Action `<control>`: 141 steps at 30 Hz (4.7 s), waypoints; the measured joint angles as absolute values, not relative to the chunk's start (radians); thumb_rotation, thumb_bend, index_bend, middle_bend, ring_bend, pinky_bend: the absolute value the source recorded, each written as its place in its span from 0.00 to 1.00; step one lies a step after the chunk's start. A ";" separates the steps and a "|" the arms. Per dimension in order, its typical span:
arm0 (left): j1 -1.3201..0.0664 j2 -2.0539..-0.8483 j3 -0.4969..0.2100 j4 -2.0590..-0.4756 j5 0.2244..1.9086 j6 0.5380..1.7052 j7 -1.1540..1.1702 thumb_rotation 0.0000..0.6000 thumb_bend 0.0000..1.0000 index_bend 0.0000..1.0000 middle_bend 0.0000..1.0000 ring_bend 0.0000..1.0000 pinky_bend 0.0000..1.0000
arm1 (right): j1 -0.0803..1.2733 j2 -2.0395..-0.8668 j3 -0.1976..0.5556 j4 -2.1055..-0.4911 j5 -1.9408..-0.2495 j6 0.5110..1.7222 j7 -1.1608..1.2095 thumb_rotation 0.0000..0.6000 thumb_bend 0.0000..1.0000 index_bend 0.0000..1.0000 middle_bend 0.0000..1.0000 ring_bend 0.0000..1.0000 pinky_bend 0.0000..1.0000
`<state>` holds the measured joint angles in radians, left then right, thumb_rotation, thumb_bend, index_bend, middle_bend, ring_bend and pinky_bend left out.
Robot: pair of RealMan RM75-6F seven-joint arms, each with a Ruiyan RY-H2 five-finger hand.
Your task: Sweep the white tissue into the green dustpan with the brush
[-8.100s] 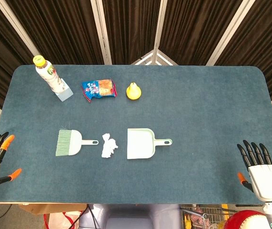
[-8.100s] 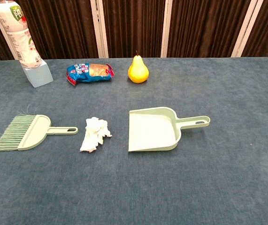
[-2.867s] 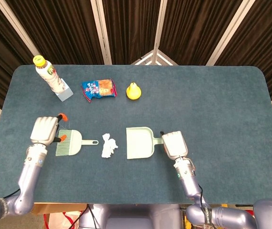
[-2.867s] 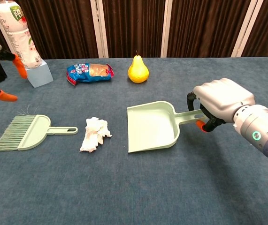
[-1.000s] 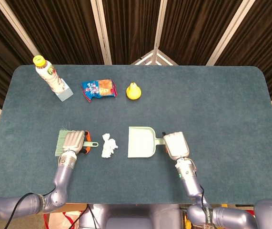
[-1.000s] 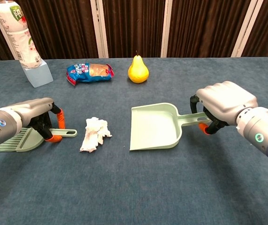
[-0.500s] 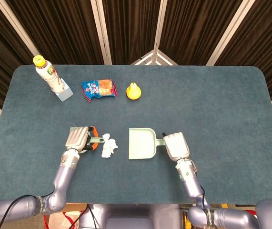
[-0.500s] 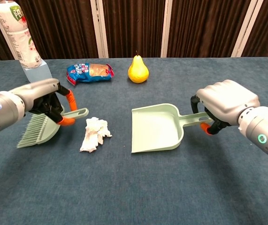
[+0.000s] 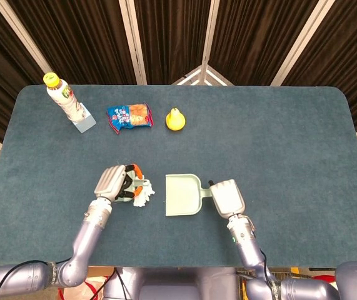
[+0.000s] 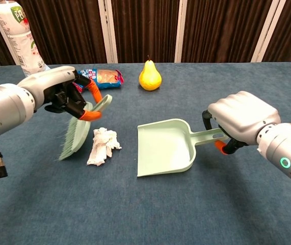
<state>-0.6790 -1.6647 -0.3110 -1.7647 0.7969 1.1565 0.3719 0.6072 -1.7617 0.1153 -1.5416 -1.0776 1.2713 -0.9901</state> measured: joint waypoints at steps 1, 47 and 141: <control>-0.682 -1.667 -0.313 -1.770 0.797 1.157 0.371 1.00 0.66 0.78 1.00 1.00 1.00 | 0.607 -1.763 0.115 -1.545 -1.078 1.273 -0.994 1.00 0.49 0.54 0.84 0.86 0.85; -0.803 -1.911 -0.416 -1.675 0.944 1.102 0.085 1.00 0.63 0.78 1.00 1.00 1.00 | 0.604 -1.772 0.134 -1.532 -1.060 1.290 -0.993 1.00 0.49 0.54 0.85 0.87 0.85; -0.650 -1.636 -0.445 -1.834 1.138 1.218 -0.035 1.00 0.50 0.78 1.00 0.98 1.00 | 0.583 -1.772 0.127 -1.572 -1.027 1.338 -1.085 1.00 0.49 0.00 0.85 0.87 0.85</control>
